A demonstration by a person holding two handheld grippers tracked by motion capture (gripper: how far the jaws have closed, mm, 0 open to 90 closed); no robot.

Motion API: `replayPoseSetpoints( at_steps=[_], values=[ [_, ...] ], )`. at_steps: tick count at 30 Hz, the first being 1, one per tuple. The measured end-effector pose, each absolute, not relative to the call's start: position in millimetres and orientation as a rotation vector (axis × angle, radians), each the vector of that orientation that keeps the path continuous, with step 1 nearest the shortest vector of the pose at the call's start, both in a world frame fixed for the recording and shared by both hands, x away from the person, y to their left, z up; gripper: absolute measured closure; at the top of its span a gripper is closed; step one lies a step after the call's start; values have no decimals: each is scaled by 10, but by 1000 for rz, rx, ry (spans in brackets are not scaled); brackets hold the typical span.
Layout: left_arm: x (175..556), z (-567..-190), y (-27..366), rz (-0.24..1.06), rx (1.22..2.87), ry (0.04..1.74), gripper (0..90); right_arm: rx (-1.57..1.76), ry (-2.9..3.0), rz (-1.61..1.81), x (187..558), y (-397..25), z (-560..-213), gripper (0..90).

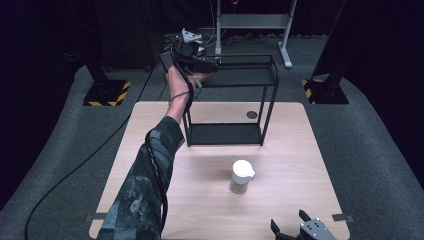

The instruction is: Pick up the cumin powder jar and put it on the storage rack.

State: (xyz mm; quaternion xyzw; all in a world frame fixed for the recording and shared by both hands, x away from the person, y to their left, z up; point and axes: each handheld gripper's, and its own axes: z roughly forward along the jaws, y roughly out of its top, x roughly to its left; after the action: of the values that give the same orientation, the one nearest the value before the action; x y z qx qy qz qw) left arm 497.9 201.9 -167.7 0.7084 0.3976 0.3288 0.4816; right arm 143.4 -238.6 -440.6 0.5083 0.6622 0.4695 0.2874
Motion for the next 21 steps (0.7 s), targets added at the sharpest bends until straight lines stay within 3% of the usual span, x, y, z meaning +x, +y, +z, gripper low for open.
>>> replayPoseSetpoints(
  at_steps=[21],
  values=[
    [4484,-1592,2267,804,1717,832,0,1354,1774,1224,1441,-2329,-4402,0]
  ],
)
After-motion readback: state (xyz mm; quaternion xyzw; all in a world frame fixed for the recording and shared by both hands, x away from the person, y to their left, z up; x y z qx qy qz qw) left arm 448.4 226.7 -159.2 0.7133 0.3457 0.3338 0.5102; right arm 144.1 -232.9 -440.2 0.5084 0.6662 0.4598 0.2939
